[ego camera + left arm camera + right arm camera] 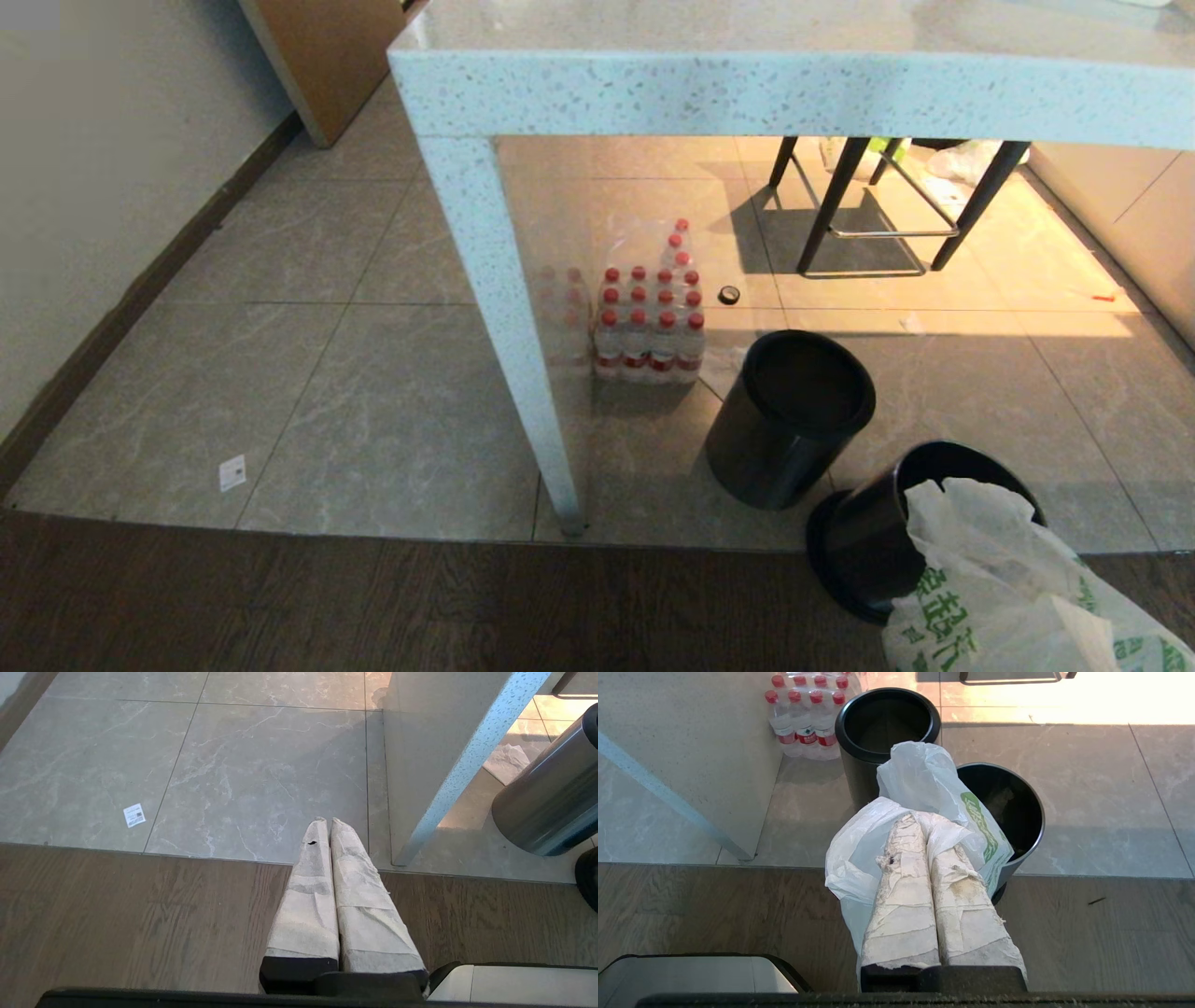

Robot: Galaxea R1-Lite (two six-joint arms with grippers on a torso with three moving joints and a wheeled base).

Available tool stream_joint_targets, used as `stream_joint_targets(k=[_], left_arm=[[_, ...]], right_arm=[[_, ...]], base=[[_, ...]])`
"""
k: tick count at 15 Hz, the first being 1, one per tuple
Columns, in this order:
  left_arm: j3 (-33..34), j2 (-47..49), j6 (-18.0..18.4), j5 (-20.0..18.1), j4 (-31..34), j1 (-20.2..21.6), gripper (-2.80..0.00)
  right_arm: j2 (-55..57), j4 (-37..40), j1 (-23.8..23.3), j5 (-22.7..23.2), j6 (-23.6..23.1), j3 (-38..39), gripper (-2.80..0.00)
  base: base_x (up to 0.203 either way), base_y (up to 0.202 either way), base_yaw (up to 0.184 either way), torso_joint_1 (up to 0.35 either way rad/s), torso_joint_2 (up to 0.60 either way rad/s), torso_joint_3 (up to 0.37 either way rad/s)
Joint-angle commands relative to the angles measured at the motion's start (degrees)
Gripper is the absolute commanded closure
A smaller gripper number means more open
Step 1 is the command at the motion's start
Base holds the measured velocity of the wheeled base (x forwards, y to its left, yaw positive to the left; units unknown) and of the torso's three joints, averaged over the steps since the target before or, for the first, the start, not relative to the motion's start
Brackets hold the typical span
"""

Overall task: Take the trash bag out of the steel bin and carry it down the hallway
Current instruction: Put the trash bag at the door

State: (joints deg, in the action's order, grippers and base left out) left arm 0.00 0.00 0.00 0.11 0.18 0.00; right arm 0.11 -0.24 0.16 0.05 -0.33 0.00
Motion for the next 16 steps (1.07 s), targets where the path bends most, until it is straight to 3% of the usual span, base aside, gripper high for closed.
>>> stream_joint_targets(k=[1,16], left_arm=[[0.09,0.0,0.0,-0.01,-0.01,0.0,0.0],[0.09,-0.09,0.15,0.07,-0.01,0.0,0.0]], right_arm=[[-0.02,-0.02,0.02,0.03,0.07,0.0,0.0],[-0.02,-0.02,0.02,0.03,-0.02,0.0,0.0]], base=[[0.0,0.0,0.0,0.0,0.0,0.0],[0.0,0.0,0.0,0.0,0.0,0.0]])
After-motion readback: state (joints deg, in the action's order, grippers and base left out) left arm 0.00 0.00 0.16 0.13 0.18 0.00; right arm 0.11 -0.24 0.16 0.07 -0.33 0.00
